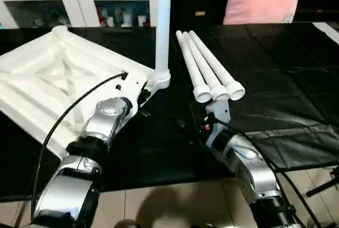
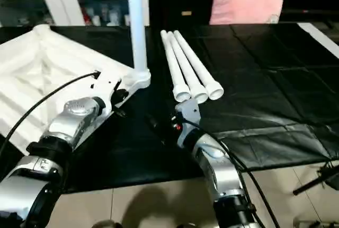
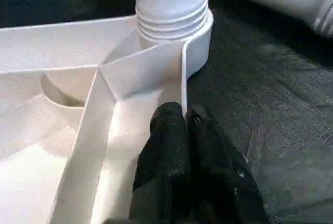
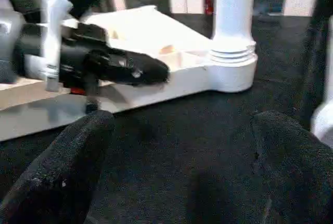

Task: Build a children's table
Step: Rotate table base

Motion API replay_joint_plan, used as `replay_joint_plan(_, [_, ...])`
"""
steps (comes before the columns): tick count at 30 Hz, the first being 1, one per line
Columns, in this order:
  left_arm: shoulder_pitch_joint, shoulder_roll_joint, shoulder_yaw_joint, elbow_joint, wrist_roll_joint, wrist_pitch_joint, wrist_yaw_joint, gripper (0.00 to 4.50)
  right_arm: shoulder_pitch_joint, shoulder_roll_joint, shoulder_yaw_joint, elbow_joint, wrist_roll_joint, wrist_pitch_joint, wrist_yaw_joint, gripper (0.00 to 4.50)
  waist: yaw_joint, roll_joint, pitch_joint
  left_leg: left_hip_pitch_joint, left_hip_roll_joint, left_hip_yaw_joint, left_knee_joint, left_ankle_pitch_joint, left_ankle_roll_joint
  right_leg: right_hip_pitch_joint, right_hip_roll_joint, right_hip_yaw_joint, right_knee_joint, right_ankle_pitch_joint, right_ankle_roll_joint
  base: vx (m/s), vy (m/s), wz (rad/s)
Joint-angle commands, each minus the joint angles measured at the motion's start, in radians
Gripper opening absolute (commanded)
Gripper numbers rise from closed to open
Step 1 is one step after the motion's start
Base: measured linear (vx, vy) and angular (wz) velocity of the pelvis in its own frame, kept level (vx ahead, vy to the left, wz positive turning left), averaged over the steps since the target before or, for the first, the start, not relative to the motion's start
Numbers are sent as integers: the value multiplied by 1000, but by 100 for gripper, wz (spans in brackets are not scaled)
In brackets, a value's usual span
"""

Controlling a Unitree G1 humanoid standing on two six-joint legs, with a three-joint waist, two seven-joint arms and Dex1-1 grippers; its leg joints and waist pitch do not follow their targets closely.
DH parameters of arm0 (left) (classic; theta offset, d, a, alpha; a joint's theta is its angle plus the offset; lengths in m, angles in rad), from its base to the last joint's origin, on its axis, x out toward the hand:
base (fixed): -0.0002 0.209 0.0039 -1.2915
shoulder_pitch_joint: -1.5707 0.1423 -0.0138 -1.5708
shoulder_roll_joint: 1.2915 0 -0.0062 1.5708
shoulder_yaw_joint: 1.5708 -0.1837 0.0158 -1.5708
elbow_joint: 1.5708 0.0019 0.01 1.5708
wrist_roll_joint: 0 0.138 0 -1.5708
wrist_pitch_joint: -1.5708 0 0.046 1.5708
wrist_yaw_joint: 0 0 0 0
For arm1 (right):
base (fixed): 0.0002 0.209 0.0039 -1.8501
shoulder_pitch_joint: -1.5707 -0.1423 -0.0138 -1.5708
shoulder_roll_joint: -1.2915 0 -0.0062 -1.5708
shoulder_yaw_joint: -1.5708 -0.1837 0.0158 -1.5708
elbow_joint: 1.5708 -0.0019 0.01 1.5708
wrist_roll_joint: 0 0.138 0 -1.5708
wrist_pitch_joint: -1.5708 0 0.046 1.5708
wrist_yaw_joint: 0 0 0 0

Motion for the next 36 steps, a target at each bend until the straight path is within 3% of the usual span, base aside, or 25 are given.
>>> replay_joint_plan(1, [-62, 5, 24, -60, -29, -40, -21, 73, 3, 0, -13, -15, 24, 45, 2, 450, 2, 16, -77, 6, 25, -5, -57, -122, 56, 71, -76, 60, -61, -36, -210, 0, 0, 0])
replay_joint_plan(5, [-54, 40, 19, -109, -21, -39, -24, 107, 11, 11, -10, -37, 54, 49, 33, 450, -2, 14, -72, 2, 24, -7, -63, -166, 41, 77, -78, 58, -66, -108, -187, 0, 0, 0])
replay_joint_plan(8, [-23, 117, 42, -215, -26, 21, -48, 139, 13, -7, 25, -13, -28, -79, 12, 450, -9, 16, -74, -2, 24, -8, -63, -155, 18, 76, -81, 58, -66, -150, -160, 0, 0, 0])
replay_joint_plan(10, [-12, 174, 56, -242, -10, 54, -53, 149, 16, -8, 33, -7, -31, -77, 14, 450, -17, 18, -73, 3, 20, -6, -61, -153, 21, 72, -74, 58, -67, -146, -158, 0, 0, 0])
replay_joint_plan(12, [-6, 235, 77, -251, 5, 83, -47, 169, 18, -7, 36, -8, -26, -68, 14, 450, -21, 14, -72, 0, 20, -7, -63, -154, 23, 73, -71, 58, -66, -151, -155, 0, 0, 0])
replay_joint_plan(13, [2, 283, 89, -260, 17, 104, -48, 169, 22, -5, 37, -12, -18, -60, 20, 450, -22, 18, -72, 7, 22, -7, -63, -163, 21, 67, -71, 58, -69, -164, -156, 0, 0, 0])
replay_joint_plan(15, [3, 286, 89, -260, 18, 105, -48, 169, 22, -5, 37, -13, -17, -59, 20, 450, -23, 22, -72, 6, 22, -8, -64, -155, 20, 68, -70, 60, -63, -127, -169, 0, 0, 0])
replay_joint_plan(16, [47, 417, 75, -281, 77, 150, -97, 169, 19, -3, 43, -13, -18, -53, 22, 450, -21, 16, -72, 10, 24, -7, -65, -156, 21, 66, -71, 60, -60, -118, -174, 0, 0, 0])
replay_joint_plan(17, [72, 474, 70, -295, 101, 175, -120, 153, 16, -5, 48, -11, -19, -53, 28, 450, -20, 21, -73, 11, 27, -10, -66, -160, 20, 65, -74, 61, -57, -118, -175, 0, 0, 0])
replay_joint_plan(18, [78, 488, 68, -298, 108, 181, -126, 145, 15, -5, 50, -10, -19, -53, 29, 450, -30, 16, -69, 3, 25, -9, -70, -164, 21, 68, -70, 60, -57, -126, -169, 0, 0, 0])
replay_joint_plan(19, [110, 553, 58, -314, 133, 209, -151, 145, 11, -8, 56, -4, -21, -51, 35, 450, -28, 20, -70, 17, 27, -8, -69, -182, 11, 60, -73, 62, -63, -162, -159, 0, 0, 0])
replay_joint_plan(20, [144, 621, 38, -322, 170, 223, -176, 132, 7, -12, 64, 3, -25, -52, 46, 450, -31, 16, -67, 14, 26, -7, -70, -184, 14, 60, -72, 64, -63, -164, -161, 0, 0, 0])
replay_joint_plan(21, [162, 652, 27, -327, 188, 227, -187, 132, 4, -13, 69, 8, -29, -54, 51, 450, -31, 20, -66, 10, 26, -9, -73, -188, 14, 61, -72, 64, -62, -176, -158, 0, 0, 0])
replay_joint_plan(22, [180, 678, 17, -337, 202, 235, -195, 106, 2, -14, 72, 13, -31, -59, 56, 450, -31, 23, -64, 17, 27, -7, -73, -199, 13, 55, -72, 66, -65, -184, -160, 0, 0, 0])
replay_joint_plan(24, [214, 724, 1, -345, 220, 251, -217, 100, -7, -12, 78, 29, -40, -62, 56, 450, -25, 27, -64, 21, 29, -6, -73, -202, 7, 52, -73, 67, -66, -184, -169, 0, 0, 0])
replay_joint_plan(25, [227, 741, -5, -342, 223, 257, -230, 100, -14, -10, 79, 41, -46, -59, 51, 450, -22, 26, -61, 26, 29, -3, -75, -226, 3, 45, -72, 68, -69, -197, -179, 0, 0, 0])
replay_joint_plan(26, [227, 741, -5, -342, 223, 257, -230, 98, -14, -10, 79, 41, -46, -59, 51, 450, -18, 26, -61, 23, 29, -5, -77, -237, -5, 49, -73, 68, -67, -206, -181, 0, 0, 0])
replay_joint_plan(27, [246, 758, -9, -347, 225, 264, -248, 79, -27, -7, 80, 61, -58, -59, 35, 450, -13, 27, -61, 28, 31, -5, -78, -252, -13, 45, -75, 69, -68, -211, -180, 0, 0, 0])
replay_joint_plan(30, [324, 806, -45, -383, 227, 290, -346, 58, -101, 14, 85, 179, -113, -57, -51, 450, -20, 23, -60, 14, 28, -11, -85, -261, -27, 54, -78, 70, -65, -240, -175, 0, 0, 0])
replay_joint_plan(31, [346, 814, -53, -402, 222, 296, -370, 58, -127, 22, 88, 217, -126, -61, -74, 450, -22, 22, -61, 22, 29, -9, -82, -263, -36, 47, -79, 73, -67, -233, -178, 0, 0, 0])
replay_joint_plan(33, [360, 806, -58, -418, 209, 297, -383, 33, -162, 41, 90, 267, -132, -68, -91, 450, -21, 25, -64, 26, 27, -7, -79, -263, -36, 46, -80, 73, -67, -224, -186, 0, 0, 0])
replay_joint_plan(36, [361, 778, -77, -419, 200, 299, -413, 13, -232, 81, 100, 372, -143, -70, -118, 450, -23, 23, -66, 19, 26, -8, -79, -236, -34, 53, -78, 71, -58, -163, -201, 0, 0, 0])
